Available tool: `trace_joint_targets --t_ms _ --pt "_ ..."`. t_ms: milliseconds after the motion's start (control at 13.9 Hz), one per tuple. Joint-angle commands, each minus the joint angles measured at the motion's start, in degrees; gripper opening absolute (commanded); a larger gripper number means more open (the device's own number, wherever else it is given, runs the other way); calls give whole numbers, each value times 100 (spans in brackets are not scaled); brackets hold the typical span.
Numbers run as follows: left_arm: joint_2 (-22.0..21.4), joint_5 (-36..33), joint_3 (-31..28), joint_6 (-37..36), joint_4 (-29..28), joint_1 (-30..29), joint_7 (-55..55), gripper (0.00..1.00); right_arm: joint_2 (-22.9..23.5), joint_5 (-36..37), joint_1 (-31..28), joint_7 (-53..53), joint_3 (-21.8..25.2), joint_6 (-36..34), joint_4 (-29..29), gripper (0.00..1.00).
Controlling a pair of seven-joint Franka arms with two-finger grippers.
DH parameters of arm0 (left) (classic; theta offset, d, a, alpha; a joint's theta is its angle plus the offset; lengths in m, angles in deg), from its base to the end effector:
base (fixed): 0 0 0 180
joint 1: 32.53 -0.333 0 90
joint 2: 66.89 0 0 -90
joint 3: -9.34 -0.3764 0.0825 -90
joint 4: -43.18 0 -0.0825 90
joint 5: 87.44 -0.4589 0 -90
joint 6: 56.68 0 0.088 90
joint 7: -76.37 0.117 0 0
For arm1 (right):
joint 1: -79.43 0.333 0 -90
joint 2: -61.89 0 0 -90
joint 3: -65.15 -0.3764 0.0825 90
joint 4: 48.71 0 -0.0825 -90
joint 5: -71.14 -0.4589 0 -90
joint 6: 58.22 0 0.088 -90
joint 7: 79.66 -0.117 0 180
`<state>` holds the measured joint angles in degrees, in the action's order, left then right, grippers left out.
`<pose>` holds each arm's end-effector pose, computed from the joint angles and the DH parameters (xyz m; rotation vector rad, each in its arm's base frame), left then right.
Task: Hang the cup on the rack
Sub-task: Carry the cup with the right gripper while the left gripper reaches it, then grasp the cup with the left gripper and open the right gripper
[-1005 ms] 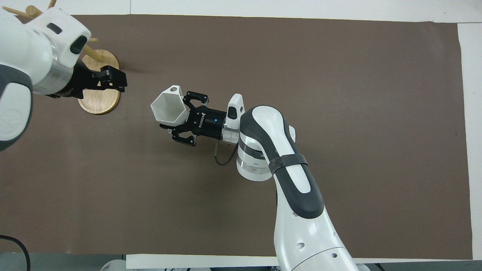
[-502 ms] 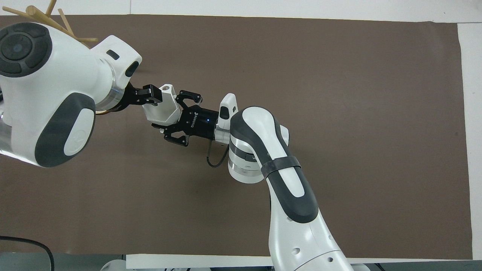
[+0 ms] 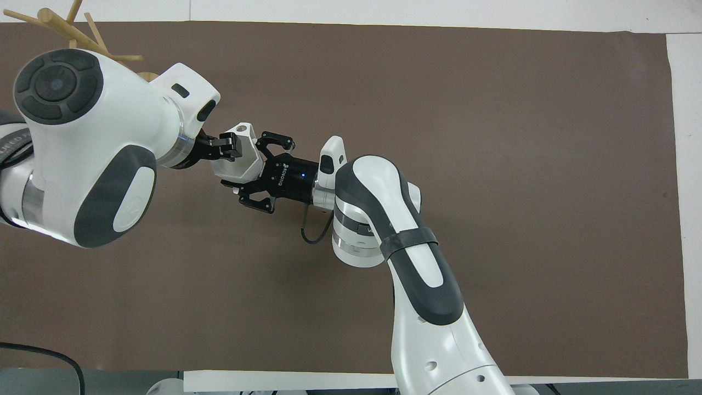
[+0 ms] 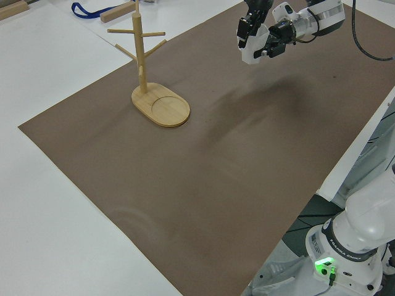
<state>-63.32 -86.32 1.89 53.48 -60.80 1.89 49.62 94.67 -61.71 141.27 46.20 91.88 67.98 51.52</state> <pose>0.5879 -0.3029 0.5313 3.1109 0.0032 0.0566 0.5975 0.5158 0.3101 -1.5444 -1.0062 -1.2364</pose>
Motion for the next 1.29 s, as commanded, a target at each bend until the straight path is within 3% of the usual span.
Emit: trace_joint_targets --t_ms 0,287,359,431,502,718,1220 --pt "-85 73 -64 146 -150 117 -85 0 71 -128 -23 -88 -9 63 -127 0" --pt "-50 73 -72 154 -88 56 -67 0 71 -128 -23 -88 -9 63 -127 1" --pt "-41 73 -72 154 -88 56 -67 0 62 -163 -23 -88 -18 72 -127 27" --pt "-41 73 -72 163 -79 56 -76 0 62 -215 -23 -97 -44 124 -127 85" --pt "-41 73 -72 181 -79 56 -85 0 53 -337 -23 -106 -53 133 -118 99" --pt "-32 73 -81 233 -79 38 -172 0 -34 -339 -127 -45 -36 38 118 99" --pt "3 64 -108 471 -88 -75 -497 0 -570 -173 -628 991 -9 -1631 1708 99"
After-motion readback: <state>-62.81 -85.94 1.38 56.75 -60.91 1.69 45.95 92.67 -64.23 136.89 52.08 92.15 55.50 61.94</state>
